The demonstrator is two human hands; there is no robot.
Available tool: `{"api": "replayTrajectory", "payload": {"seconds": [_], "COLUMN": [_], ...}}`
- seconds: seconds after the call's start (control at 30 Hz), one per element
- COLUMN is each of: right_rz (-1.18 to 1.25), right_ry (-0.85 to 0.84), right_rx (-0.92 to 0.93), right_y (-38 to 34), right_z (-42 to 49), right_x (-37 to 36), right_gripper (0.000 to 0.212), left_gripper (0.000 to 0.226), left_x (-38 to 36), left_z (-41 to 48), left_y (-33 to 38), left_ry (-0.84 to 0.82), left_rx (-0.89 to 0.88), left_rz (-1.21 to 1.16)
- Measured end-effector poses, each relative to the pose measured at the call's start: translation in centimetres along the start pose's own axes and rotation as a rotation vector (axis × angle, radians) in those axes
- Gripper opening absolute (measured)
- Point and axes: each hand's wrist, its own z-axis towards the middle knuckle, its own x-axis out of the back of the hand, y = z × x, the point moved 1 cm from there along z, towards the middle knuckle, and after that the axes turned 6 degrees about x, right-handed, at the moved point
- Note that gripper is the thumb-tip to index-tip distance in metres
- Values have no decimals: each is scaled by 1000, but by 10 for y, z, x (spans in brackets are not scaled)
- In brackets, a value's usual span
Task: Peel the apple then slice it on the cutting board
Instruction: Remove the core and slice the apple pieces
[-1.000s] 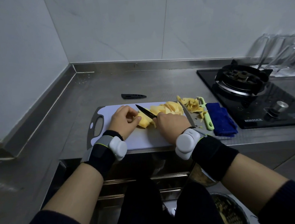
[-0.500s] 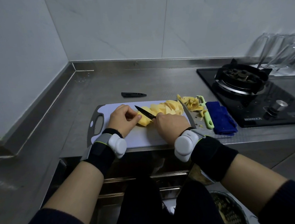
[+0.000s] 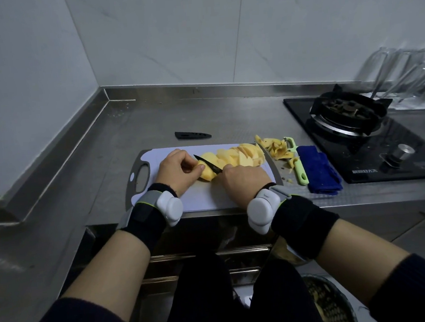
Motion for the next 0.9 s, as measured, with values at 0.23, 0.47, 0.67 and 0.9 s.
{"api": "replayTrajectory", "payload": {"seconds": [0.23,0.47,0.67,0.9], "right_rz": [12,-36,-39,-44], "right_ry": [-37,-9,-40,-59], "right_rx": [1,21,47,46], "right_y": [-2,2,-3,4], "right_z": [4,2,20,19], "right_x": [-5,-15,-16,-19], "right_gripper": [18,18,19,20], "left_gripper": [18,20,16,18], "left_x": [-1,-1,-2,-10], "left_z": [-1,0,0,4], "left_y": [2,1,1,-4], "left_ry": [6,3,-7,-122], "left_rx": [7,5,-19,-134], "left_rz": [-11,4,6,127]}}
